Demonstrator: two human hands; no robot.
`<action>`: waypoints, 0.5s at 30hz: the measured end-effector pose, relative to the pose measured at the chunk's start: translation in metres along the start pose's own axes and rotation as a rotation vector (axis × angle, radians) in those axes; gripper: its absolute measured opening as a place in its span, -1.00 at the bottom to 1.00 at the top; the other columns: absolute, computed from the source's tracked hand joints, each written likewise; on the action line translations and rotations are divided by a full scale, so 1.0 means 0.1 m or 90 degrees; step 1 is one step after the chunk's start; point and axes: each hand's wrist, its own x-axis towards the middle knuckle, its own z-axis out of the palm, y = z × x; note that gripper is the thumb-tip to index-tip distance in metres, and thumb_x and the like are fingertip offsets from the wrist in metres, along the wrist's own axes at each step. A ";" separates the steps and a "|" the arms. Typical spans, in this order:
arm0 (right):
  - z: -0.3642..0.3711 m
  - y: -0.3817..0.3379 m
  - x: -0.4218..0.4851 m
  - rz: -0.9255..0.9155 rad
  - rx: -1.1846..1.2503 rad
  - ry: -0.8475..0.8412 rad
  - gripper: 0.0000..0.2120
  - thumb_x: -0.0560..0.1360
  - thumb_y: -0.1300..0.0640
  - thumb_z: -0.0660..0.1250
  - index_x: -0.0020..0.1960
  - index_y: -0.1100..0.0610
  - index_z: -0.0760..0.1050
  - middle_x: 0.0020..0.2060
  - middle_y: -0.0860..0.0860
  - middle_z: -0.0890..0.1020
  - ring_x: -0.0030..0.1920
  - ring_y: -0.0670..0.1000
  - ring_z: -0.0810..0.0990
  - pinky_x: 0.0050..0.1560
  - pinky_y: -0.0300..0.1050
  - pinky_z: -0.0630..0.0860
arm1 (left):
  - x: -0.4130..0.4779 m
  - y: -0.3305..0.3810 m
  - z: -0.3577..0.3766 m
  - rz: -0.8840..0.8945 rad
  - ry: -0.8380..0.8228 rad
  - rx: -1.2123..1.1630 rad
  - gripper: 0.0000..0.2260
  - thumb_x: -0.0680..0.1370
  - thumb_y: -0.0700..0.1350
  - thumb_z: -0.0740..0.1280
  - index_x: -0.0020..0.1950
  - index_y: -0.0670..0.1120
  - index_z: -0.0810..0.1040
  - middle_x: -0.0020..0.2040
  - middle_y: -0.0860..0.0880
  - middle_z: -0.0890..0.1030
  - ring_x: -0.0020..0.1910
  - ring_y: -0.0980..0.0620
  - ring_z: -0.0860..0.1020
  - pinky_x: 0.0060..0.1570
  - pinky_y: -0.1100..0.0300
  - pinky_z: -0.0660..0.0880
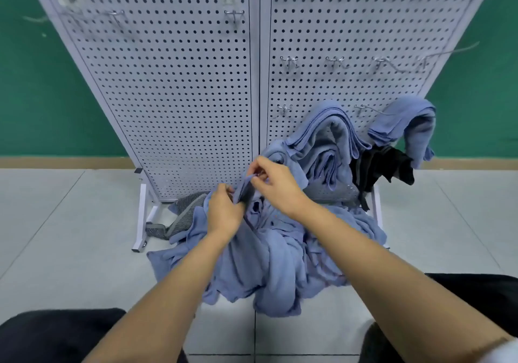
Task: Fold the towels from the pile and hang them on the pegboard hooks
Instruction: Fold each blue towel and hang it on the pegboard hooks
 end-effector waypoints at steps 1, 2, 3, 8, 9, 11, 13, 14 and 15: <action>-0.13 -0.10 0.01 -0.009 0.002 0.018 -0.95 0.55 0.29 0.23 -0.04 0.20 0.45 -0.30 0.06 0.54 -0.36 -0.03 0.42 -0.27 -0.19 0.39 | 0.01 0.10 -0.07 0.009 0.004 0.004 -0.85 0.45 -0.25 0.33 -0.05 -0.10 0.41 -0.10 -0.07 0.56 -0.13 -0.10 0.51 -0.15 0.04 0.43; -0.27 -0.22 0.01 -0.018 0.008 0.043 -0.95 0.55 0.30 0.23 -0.05 0.19 0.45 -0.33 -0.01 0.50 -0.40 -0.11 0.38 -0.30 -0.25 0.36 | 0.03 0.19 -0.13 0.023 0.008 0.006 -0.84 0.44 -0.27 0.33 -0.05 -0.09 0.42 -0.08 -0.06 0.57 -0.11 -0.10 0.51 -0.12 0.04 0.45; -0.41 -0.32 0.02 -0.025 0.019 0.072 -0.93 0.55 0.30 0.23 -0.06 0.17 0.44 -0.33 -0.04 0.49 -0.40 -0.12 0.38 -0.30 -0.28 0.35 | 0.04 0.30 -0.19 0.036 0.011 0.007 -0.83 0.43 -0.29 0.32 -0.05 -0.09 0.44 -0.08 -0.06 0.57 -0.12 -0.10 0.51 -0.15 0.08 0.44; -1.07 -0.71 0.06 -0.041 0.071 0.203 -0.74 0.56 0.31 0.22 -0.19 -0.02 0.37 -0.25 -0.06 0.51 -0.34 -0.04 0.50 -0.27 -0.22 0.45 | 0.08 0.72 -0.49 0.077 0.016 0.040 -0.81 0.44 -0.31 0.32 -0.01 -0.09 0.46 -0.12 -0.02 0.53 -0.18 -0.05 0.48 -0.28 0.18 0.35; -1.20 -0.77 0.07 -0.040 0.088 0.240 -0.73 0.56 0.31 0.22 -0.20 -0.02 0.36 -0.26 -0.07 0.51 -0.37 -0.09 0.52 -0.30 -0.28 0.45 | 0.09 0.77 -0.54 0.085 0.017 0.054 -0.82 0.44 -0.31 0.32 -0.04 -0.09 0.46 -0.14 -0.03 0.53 -0.18 -0.07 0.48 -0.26 0.17 0.37; -1.44 -0.86 0.07 -0.039 0.152 0.320 -0.75 0.56 0.32 0.21 -0.19 0.01 0.36 -0.25 -0.05 0.51 -0.41 -0.15 0.53 -0.34 -0.29 0.43 | 0.13 0.84 -0.64 0.102 0.020 0.103 -0.86 0.44 -0.31 0.30 -0.16 -0.08 0.44 -0.26 -0.04 0.50 -0.22 -0.10 0.46 -0.27 0.15 0.35; -1.61 -0.89 0.08 -0.035 0.239 0.389 -0.79 0.57 0.31 0.20 -0.17 0.05 0.37 -0.23 -0.02 0.51 -0.39 -0.12 0.55 -0.33 -0.27 0.46 | 0.16 0.89 -0.70 0.110 -0.008 0.115 -0.78 0.47 -0.28 0.30 -0.32 -0.09 0.35 -0.39 -0.04 0.40 -0.31 -0.07 0.38 -0.38 0.16 0.26; -1.66 -0.86 0.08 -0.024 0.280 0.412 -0.81 0.58 0.31 0.20 -0.15 0.07 0.37 -0.22 0.00 0.52 -0.39 -0.10 0.56 -0.32 -0.28 0.48 | 0.17 0.91 -0.72 0.098 -0.041 0.100 -0.73 0.49 -0.25 0.30 -0.36 -0.09 0.31 -0.42 -0.06 0.36 -0.34 -0.06 0.35 -0.39 0.16 0.24; -1.67 -0.80 0.09 -0.003 0.312 0.423 -0.82 0.58 0.31 0.20 -0.14 0.09 0.37 -0.21 0.03 0.53 -0.38 -0.10 0.57 -0.31 -0.29 0.50 | 0.17 0.94 -0.73 0.076 -0.079 0.072 -0.72 0.51 -0.19 0.31 -0.36 -0.10 0.32 -0.40 -0.10 0.39 -0.34 -0.05 0.36 -0.36 0.14 0.28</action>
